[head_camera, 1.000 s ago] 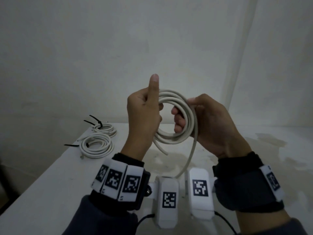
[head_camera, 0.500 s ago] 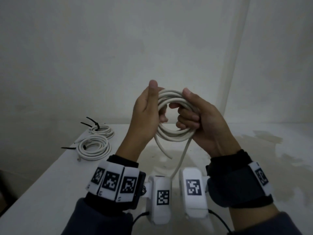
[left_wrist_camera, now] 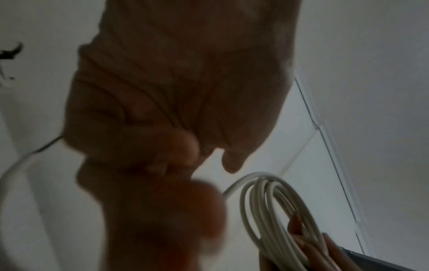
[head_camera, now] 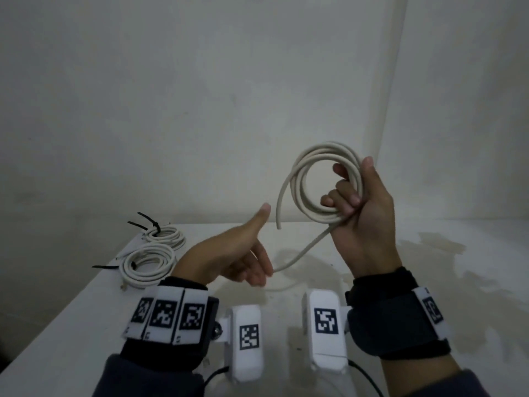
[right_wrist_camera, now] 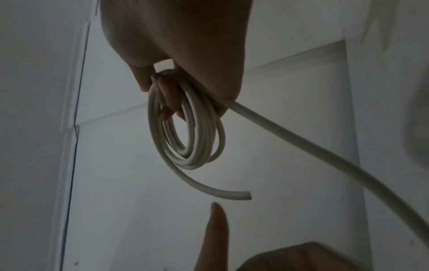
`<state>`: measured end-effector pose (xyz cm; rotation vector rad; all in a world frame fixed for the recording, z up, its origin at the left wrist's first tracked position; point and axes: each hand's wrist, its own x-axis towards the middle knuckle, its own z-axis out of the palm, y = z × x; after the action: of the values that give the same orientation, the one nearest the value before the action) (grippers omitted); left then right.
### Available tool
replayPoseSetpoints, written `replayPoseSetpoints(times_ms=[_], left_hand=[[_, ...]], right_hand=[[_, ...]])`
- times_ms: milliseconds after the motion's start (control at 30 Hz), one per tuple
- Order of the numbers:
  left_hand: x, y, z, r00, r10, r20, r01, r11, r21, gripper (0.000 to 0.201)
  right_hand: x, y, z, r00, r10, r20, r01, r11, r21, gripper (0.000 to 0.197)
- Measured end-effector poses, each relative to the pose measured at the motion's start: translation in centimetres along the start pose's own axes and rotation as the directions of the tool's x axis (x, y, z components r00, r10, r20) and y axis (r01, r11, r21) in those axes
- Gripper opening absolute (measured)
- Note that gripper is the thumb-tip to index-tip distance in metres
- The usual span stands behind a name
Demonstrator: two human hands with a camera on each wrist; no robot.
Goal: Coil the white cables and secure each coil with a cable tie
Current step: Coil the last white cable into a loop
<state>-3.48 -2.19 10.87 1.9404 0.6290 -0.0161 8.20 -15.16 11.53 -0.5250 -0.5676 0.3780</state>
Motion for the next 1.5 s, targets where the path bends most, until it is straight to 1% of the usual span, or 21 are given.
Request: replayPoseSetpoints(times_ms=[67,100,167,267,367,433,500,567,600,667,733,800,867,933,1000,1067,1167,1267,1333,1400,1500], left_hand=[[0.2,-0.1,0.4,0.983,-0.052,0.175,0.048,0.998,0.03,0.112],[0.2,-0.1,0.6,0.971,-0.068,0.229,0.066,0.998,0.018,0.115],[0.3,-0.1,0.9,0.958,-0.077,0.275,0.092,0.995,-0.043,0.114],[0.6,-0.2,1.0,0.963,-0.037,0.267,0.085,0.982,-0.168,0.102],[1.1,-0.3,0.9,0.984,0.04,0.175,0.032,0.919,-0.394,0.08],[1.2,-0.1,0.7,0.991,0.116,0.071,-0.06,0.84,-0.538,0.06],[1.3,0.2,0.8,0.98,0.193,-0.055,-0.185,0.765,-0.617,0.037],[1.3,0.4,0.9,0.952,0.247,-0.182,-0.306,0.712,-0.633,0.015],[1.3,0.5,0.9,0.935,0.266,-0.233,-0.354,0.689,-0.632,0.009],[1.3,0.6,0.9,0.898,0.297,-0.323,-0.438,0.66,-0.61,0.014],[1.3,0.5,0.9,0.86,0.343,-0.378,-0.506,0.664,-0.55,0.023],[1.2,0.4,0.7,0.825,0.398,-0.402,-0.558,0.688,-0.464,0.036],[1.1,0.4,0.7,0.78,0.477,-0.405,-0.615,0.706,-0.352,0.047],[1.0,0.5,0.9,0.729,0.55,-0.407,-0.666,0.708,-0.236,0.055],[1.0,0.6,1.0,0.694,0.587,-0.417,-0.69,0.708,-0.151,0.059],[0.9,0.6,1.0,0.69,0.59,-0.42,-0.702,0.687,-0.188,0.06],[0.7,0.6,0.8,0.721,0.573,-0.391,-0.691,0.634,-0.346,0.059],[0.7,0.7,0.9,0.735,0.557,-0.387,-0.672,0.521,-0.527,0.055],[0.6,0.7,0.9,0.74,0.554,-0.38,-0.655,0.47,-0.591,0.047],[0.4,1.0,0.9,0.744,0.545,-0.386,-0.65,0.46,-0.604,0.039],[0.3,1.2,0.9,0.735,0.512,-0.444,-0.676,0.507,-0.535,0.036]], right_hand=[[-0.1,0.3,0.2,1.0,0.0,0.012,0.0,0.999,0.037,0.038],[-0.2,0.4,0.3,1.0,0.002,0.02,-0.003,0.999,0.05,0.039],[-0.3,0.6,0.6,0.999,0.018,0.039,-0.021,0.996,0.083,0.04],[-0.5,0.8,1.0,0.997,0.043,0.062,-0.05,0.992,0.115,0.04],[-0.5,1.1,1.2,0.997,0.06,0.052,-0.066,0.992,0.112,0.041],[-0.6,1.4,1.3,0.997,0.072,0.031,-0.075,0.991,0.107,0.041],[-0.6,1.8,1.3,0.997,0.081,0.001,-0.081,0.993,0.091,0.04],[-0.6,2.2,1.4,0.996,0.09,-0.022,-0.088,0.993,0.078,0.039],[-0.7,2.4,1.4,0.995,0.094,-0.03,-0.092,0.993,0.076,0.039],[-0.7,2.7,1.5,0.994,0.1,-0.044,-0.096,0.993,0.073,0.039],[-0.8,2.8,1.5,0.993,0.1,-0.055,-0.097,0.993,0.067,0.04],[-0.7,2.8,1.4,0.994,0.098,-0.057,-0.095,0.994,0.057,0.04],[-0.6,2.9,1.4,0.993,0.102,-0.056,-0.1,0.994,0.033,0.039],[-0.6,3.1,1.3,0.992,0.113,-0.053,-0.113,0.994,0.011,0.039],[-0.7,3.1,1.4,0.99,0.134,-0.047,-0.134,0.991,0.008,0.039],[-0.7,3.1,1.6,0.985,0.167,-0.038,-0.166,0.986,0.032,0.039],[-0.8,3.0,1.8,0.979,0.2,-0.033,-0.198,0.978,0.067,0.039],[-0.9,2.9,1.8,0.978,0.208,-0.033,-0.204,0.974,0.097,0.039],[-0.9,2.8,1.8,0.978,0.203,-0.05,-0.197,0.976,0.092,0.039],[-1.0,2.9,1.8,0.981,0.181,-0.073,-0.179,0.983,0.026,0.04],[-1.1,3.1,2.0,0.986,0.143,-0.089,-0.151,0.985,-0.088,0.042]])
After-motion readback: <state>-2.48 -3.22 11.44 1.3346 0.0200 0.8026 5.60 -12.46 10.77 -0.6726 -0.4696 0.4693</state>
